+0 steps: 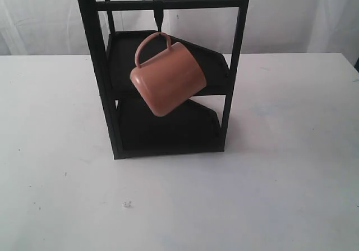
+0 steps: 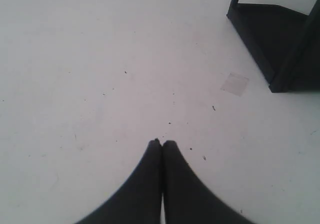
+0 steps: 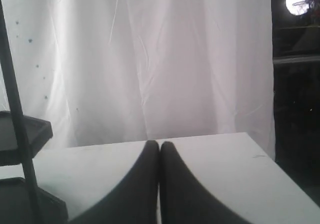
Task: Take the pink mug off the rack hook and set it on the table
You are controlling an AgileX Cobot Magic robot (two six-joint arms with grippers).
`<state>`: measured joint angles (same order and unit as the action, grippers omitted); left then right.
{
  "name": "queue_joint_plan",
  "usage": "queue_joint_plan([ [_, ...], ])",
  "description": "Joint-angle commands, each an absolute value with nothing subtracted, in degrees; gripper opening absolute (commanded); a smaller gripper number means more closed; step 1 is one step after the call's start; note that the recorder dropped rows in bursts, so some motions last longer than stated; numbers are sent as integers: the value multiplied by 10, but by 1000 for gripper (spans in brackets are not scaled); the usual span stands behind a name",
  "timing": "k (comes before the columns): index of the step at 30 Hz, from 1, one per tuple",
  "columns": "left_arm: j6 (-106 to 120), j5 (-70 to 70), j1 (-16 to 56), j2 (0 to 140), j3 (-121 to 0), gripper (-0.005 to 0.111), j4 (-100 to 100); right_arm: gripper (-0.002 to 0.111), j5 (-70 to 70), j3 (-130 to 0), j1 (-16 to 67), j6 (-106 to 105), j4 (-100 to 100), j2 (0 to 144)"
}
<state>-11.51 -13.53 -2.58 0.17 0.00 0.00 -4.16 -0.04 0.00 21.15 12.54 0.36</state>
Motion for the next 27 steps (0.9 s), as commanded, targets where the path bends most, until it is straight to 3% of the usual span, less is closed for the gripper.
queue_joint_plan([
  [1, -115, -134, -21, 0, 0, 0, 0, 0, -77, 0, 0, 240, 121, 0],
  [5, -115, -134, -21, 0, 0, 0, 0, 0, -94, 0, 0, 264, 96, 0],
  [8, -115, -134, -21, 0, 0, 0, 0, 0, -189, 0, 0, 279, 29, 0],
  [11, -115, -134, -21, 0, 0, 0, 0, 0, -103, -37, 0, 349, 37, 0],
  [13, -115, -134, -21, 0, 0, 0, 0, 0, 54, -69, 0, 309, 76, 57],
  [20, -115, -134, -21, 0, 0, 0, 0, 0, 72, -121, 12, 296, 70, 344],
  [27, -115, -134, -21, 0, 0, 0, 0, 0, 195, -193, 122, 77, -69, 547],
])
